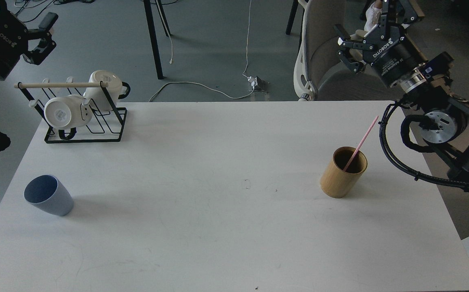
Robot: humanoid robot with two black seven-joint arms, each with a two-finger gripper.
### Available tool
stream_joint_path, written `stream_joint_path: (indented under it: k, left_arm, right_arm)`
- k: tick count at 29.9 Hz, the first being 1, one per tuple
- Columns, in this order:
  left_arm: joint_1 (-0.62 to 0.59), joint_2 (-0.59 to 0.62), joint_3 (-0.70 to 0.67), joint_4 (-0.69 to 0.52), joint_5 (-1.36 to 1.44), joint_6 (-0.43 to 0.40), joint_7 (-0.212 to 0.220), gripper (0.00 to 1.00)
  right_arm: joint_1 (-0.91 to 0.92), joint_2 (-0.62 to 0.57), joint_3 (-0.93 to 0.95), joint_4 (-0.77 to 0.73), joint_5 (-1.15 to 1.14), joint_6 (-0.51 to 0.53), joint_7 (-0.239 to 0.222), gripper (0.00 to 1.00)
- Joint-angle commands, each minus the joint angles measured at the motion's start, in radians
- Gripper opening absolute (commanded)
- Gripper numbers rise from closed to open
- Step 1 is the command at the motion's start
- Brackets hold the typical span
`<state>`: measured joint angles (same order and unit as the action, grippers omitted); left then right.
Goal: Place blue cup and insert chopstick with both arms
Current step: 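Move the left gripper toward the tipped-over dark blue cup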
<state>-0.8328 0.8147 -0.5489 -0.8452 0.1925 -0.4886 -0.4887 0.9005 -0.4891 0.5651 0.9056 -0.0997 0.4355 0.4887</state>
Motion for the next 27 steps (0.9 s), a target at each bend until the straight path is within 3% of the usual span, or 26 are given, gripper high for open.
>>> stream_joint_path:
  k: [1, 6, 11, 14, 20, 24, 27]
  left_arm:
    - [0.008, 0.003, 0.000, -0.002, -0.045, 0.000, 0.000, 0.99]
    - [0.015, 0.017, -0.002, 0.001, -0.079, 0.000, 0.000, 0.99]
    - [0.014, 0.024, 0.004, 0.100, -0.068, 0.000, 0.000, 0.99]
    - [0.015, 0.105, 0.012, 0.069, -0.024, 0.000, 0.000, 0.99]
    - [-0.032, 0.317, 0.001, -0.197, 0.304, 0.000, 0.000, 0.99]
    - [-0.058, 0.360, 0.018, -0.391, 0.666, 0.000, 0.000, 0.99]
    - [-0.057, 0.424, 0.119, -0.481, 0.926, 0.000, 0.000, 0.99]
  right_arm:
    - [0.000, 0.000, 0.002, 0.003, 0.000, 0.002, 0.000, 0.99]
    - [0.002, -0.002, 0.002, 0.003, 0.000, 0.002, 0.000, 0.99]
    - [0.008, -0.003, 0.004, 0.003, 0.000, 0.002, 0.000, 0.99]
    - [0.009, -0.003, 0.004, 0.003, 0.000, 0.002, 0.000, 0.99]
    - [0.009, -0.003, 0.006, 0.003, 0.000, 0.000, 0.000, 0.99]
    - [0.009, -0.003, 0.007, 0.003, 0.000, -0.001, 0.000, 0.99]
    - [0.009, -0.003, 0.009, 0.003, 0.000, -0.003, 0.000, 0.99]
